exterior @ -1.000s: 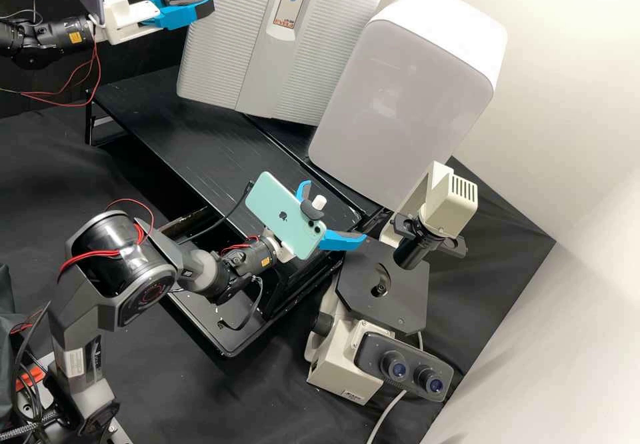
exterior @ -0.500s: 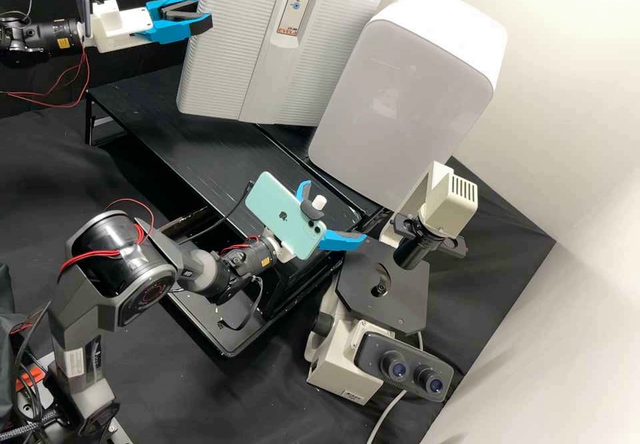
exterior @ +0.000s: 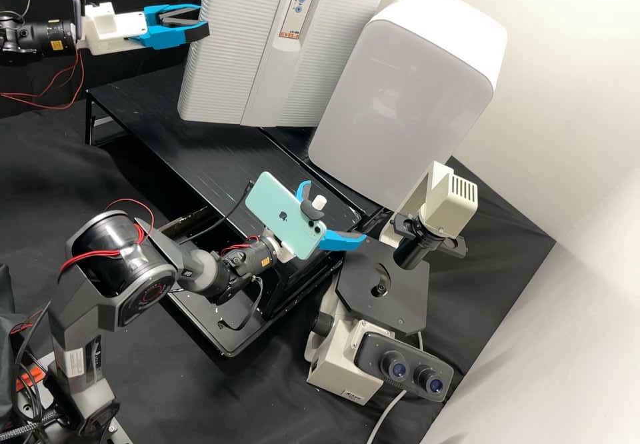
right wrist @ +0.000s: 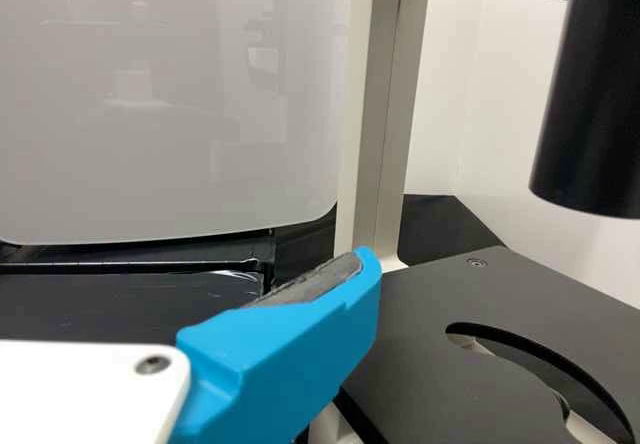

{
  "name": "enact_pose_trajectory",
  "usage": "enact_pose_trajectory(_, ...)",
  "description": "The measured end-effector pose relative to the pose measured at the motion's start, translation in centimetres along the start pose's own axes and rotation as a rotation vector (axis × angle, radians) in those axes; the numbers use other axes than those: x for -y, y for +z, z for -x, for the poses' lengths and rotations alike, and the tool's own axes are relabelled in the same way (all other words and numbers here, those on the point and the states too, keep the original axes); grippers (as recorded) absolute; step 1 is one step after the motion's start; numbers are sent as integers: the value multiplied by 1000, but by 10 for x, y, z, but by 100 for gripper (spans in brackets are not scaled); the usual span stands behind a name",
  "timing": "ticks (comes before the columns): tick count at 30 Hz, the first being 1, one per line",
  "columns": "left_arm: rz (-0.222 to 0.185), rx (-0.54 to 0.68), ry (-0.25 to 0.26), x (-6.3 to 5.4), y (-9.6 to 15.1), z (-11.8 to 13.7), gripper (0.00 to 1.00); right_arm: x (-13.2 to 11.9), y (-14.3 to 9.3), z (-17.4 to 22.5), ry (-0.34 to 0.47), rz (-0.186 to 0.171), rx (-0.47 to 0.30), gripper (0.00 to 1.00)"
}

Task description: Open the incubator door

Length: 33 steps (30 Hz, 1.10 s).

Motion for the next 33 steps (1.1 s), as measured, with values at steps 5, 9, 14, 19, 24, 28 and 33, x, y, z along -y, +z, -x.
enact_pose_trajectory(5, -16, -12, -18, 2, -2, 6, 0, 0, 0, 0, 0, 0, 0, 100)
enact_pose_trajectory(9, -32, -20, -27, 3, -4, 12, 0, 0, 0, 0, 0, 0, 0, 100)
enact_pose_trajectory(14, -58, -117, -150, 18, -13, 25, 0, 0, 0, 0, 0, 0, 0, 100)
enact_pose_trajectory(19, -108, -189, -273, 30, -22, 31, 0, 0, 0, 0, 0, 0, 0, 100)
enact_pose_trajectory(24, -129, -226, -302, 30, -30, 37, 0, 0, 0, 0, 0, 0, 0, 100)
enact_pose_trajectory(28, -124, -260, -284, 24, -34, 43, 0, 0, 0, 0, 0, 0, 0, 100)
enact_pose_trajectory(33, -129, -322, -259, 16, -43, 54, 0, 0, 0, 0, 0, 0, 0, 100)
